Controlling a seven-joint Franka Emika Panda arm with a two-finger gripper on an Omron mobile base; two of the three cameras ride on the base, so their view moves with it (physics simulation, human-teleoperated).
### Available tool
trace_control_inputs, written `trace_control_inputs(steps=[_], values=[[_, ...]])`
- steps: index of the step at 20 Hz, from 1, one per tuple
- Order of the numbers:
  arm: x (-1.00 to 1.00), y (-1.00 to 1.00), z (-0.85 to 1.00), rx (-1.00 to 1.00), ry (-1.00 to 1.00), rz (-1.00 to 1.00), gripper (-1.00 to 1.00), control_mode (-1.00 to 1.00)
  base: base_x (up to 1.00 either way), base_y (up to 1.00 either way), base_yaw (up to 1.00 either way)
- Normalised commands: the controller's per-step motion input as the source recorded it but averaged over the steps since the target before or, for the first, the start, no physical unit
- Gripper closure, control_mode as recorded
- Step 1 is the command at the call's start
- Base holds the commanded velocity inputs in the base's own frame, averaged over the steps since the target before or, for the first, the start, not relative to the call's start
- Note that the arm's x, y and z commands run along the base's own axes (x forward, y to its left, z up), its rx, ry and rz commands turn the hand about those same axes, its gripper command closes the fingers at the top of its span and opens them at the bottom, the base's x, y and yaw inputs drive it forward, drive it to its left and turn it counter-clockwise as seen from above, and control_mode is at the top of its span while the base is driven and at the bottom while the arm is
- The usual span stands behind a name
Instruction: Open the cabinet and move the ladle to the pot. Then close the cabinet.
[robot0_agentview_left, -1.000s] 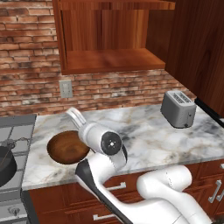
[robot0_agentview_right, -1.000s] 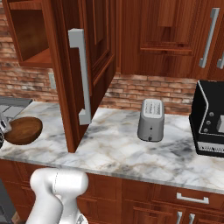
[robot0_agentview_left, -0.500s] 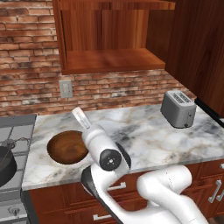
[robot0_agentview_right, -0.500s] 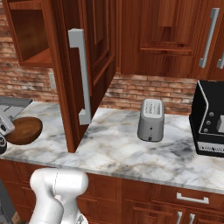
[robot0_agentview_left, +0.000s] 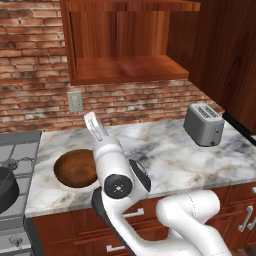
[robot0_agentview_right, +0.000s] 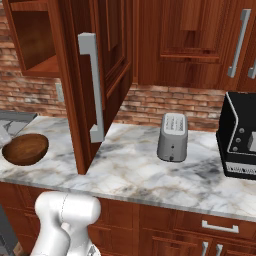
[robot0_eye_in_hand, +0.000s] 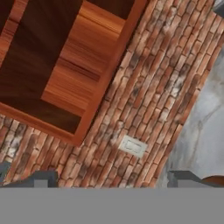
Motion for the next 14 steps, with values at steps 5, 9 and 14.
trace_control_inputs(steps=[5, 9, 14], values=[[-0.28, -0.19, 0.38, 0.07, -0.03, 0.00, -1.00, -1.00, 0.00, 0.00, 0.00], [-0.53, -0.26, 0.36, 0.06, -0.10, 0.00, -1.00, -1.00, 0.00, 0.00, 0.00], [-0.52, -0.23, 0.27, 0.03, -0.09, 0.00, -1.00, -1.00, 0.00, 0.00, 0.00]])
